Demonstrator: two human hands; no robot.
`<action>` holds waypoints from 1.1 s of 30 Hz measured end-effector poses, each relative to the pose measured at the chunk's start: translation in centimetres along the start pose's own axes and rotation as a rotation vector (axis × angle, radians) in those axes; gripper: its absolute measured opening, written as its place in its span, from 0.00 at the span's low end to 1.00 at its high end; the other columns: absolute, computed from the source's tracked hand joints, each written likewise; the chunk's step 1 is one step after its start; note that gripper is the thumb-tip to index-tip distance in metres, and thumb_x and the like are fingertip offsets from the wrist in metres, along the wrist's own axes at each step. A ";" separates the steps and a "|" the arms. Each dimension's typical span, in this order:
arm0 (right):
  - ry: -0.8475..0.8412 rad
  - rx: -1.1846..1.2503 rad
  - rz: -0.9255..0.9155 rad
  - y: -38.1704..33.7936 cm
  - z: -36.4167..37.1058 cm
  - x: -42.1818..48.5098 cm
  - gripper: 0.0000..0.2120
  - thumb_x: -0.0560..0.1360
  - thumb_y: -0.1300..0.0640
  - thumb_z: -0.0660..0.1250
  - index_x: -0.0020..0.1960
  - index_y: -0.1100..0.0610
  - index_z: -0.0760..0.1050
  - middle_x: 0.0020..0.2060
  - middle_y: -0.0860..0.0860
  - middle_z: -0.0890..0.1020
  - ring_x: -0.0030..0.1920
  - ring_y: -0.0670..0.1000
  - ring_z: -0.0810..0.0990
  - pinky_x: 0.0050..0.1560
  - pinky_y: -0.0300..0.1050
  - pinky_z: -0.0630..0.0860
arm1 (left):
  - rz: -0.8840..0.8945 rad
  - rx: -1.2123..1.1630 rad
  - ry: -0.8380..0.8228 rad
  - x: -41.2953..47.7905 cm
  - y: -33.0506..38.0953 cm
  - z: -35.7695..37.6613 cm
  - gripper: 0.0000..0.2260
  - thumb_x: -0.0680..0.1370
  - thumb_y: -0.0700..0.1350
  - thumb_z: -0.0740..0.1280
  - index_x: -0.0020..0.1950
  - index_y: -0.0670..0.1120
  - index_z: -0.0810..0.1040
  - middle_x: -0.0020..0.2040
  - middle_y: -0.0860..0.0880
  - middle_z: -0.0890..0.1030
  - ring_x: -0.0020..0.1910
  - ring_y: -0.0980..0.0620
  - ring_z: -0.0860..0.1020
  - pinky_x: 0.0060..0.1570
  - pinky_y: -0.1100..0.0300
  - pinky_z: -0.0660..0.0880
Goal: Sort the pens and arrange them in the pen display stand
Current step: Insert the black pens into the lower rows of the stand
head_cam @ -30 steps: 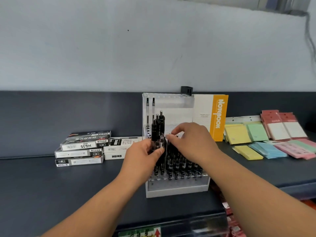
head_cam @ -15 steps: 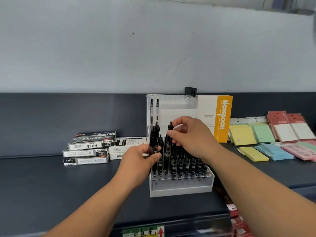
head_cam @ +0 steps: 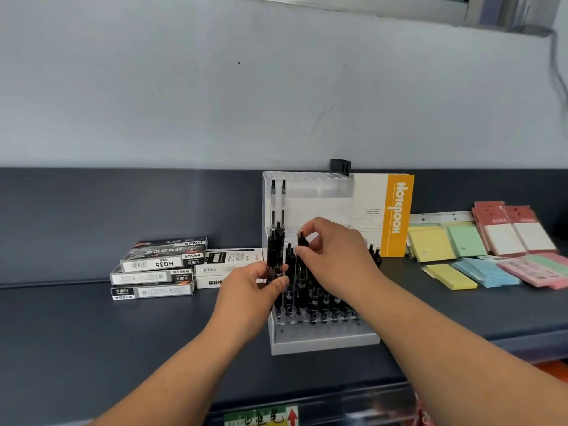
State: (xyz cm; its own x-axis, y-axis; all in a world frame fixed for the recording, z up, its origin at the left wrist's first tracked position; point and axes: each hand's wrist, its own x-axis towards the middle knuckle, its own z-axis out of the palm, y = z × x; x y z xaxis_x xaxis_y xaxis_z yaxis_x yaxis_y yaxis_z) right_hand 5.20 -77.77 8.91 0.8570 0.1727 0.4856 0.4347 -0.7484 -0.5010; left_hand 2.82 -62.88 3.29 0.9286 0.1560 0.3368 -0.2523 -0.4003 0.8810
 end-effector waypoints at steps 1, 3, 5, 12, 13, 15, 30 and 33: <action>-0.021 -0.022 0.003 0.0 0.3 -0.1 0.06 0.77 0.52 0.68 0.51 0.45 0.73 0.36 0.41 0.76 0.37 0.39 0.75 0.33 0.27 0.64 | -0.001 0.005 -0.001 0.0 0.0 0.0 0.07 0.75 0.45 0.71 0.47 0.58 0.81 0.43 0.53 0.85 0.43 0.54 0.81 0.37 0.74 0.71; -0.058 -0.105 0.001 0.0 0.7 -0.4 0.06 0.76 0.52 0.67 0.52 0.47 0.74 0.39 0.43 0.78 0.42 0.45 0.77 0.39 0.37 0.69 | -0.002 -0.002 -0.003 0.0 -0.1 0.1 0.07 0.75 0.45 0.71 0.47 0.58 0.81 0.43 0.55 0.84 0.45 0.56 0.81 0.40 0.72 0.72; -0.085 -0.243 -0.002 -0.3 0.9 -0.4 0.09 0.76 0.50 0.67 0.55 0.49 0.75 0.45 0.46 0.80 0.48 0.49 0.78 0.45 0.42 0.73 | 0.001 -0.006 -0.004 0.1 -0.1 0.1 0.06 0.75 0.45 0.71 0.47 0.57 0.81 0.42 0.56 0.84 0.44 0.57 0.81 0.39 0.72 0.72; -0.124 -0.442 0.048 -1.6 1.0 0.9 0.12 0.73 0.58 0.69 0.34 0.56 0.69 0.32 0.52 0.74 0.35 0.53 0.75 0.29 0.41 0.65 | -0.003 -0.020 0.013 0.6 -0.4 0.2 0.05 0.75 0.45 0.71 0.49 0.54 0.82 0.42 0.56 0.83 0.40 0.61 0.79 0.33 0.77 0.69; -0.126 -0.452 0.048 -1.7 1.1 1.1 0.16 0.73 0.59 0.69 0.31 0.56 0.65 0.30 0.52 0.71 0.32 0.52 0.72 0.26 0.41 0.62 | -0.003 -0.021 0.014 0.6 -0.4 0.3 0.05 0.75 0.45 0.71 0.49 0.54 0.83 0.42 0.56 0.84 0.41 0.60 0.79 0.35 0.76 0.70; -0.131 -0.472 0.029 -1.9 1.2 0.9 0.17 0.74 0.59 0.69 0.33 0.57 0.63 0.29 0.51 0.67 0.32 0.51 0.70 0.26 0.41 0.61 | -0.001 -0.022 0.012 0.6 -0.5 0.3 0.05 0.75 0.45 0.71 0.50 0.53 0.83 0.43 0.56 0.84 0.42 0.61 0.79 0.37 0.74 0.70; -0.093 -0.453 -0.055 -0.8 0.5 0.9 0.10 0.77 0.53 0.67 0.56 0.54 0.74 0.49 0.53 0.81 0.51 0.56 0.78 0.46 0.49 0.77 | -0.001 -0.063 0.004 0.6 -0.5 0.1 0.06 0.75 0.44 0.71 0.49 0.55 0.82 0.42 0.56 0.84 0.40 0.60 0.79 0.35 0.77 0.69; -0.041 -0.349 0.006 -0.1 0.1 0.9 0.12 0.76 0.48 0.68 0.57 0.51 0.74 0.48 0.51 0.80 0.52 0.54 0.77 0.44 0.45 0.71 | -0.002 -0.079 -0.006 0.6 -0.4 0.3 0.06 0.75 0.44 0.71 0.48 0.56 0.82 0.42 0.57 0.83 0.40 0.62 0.79 0.35 0.78 0.69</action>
State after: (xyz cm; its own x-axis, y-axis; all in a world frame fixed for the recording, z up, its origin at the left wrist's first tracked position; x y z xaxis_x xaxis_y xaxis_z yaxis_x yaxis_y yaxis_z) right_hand 5.94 -77.42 9.32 0.8727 0.1876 0.4509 0.3146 -0.9221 -0.2252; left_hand 3.53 -62.88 3.06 0.9306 0.1515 0.3332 -0.2709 -0.3274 0.9052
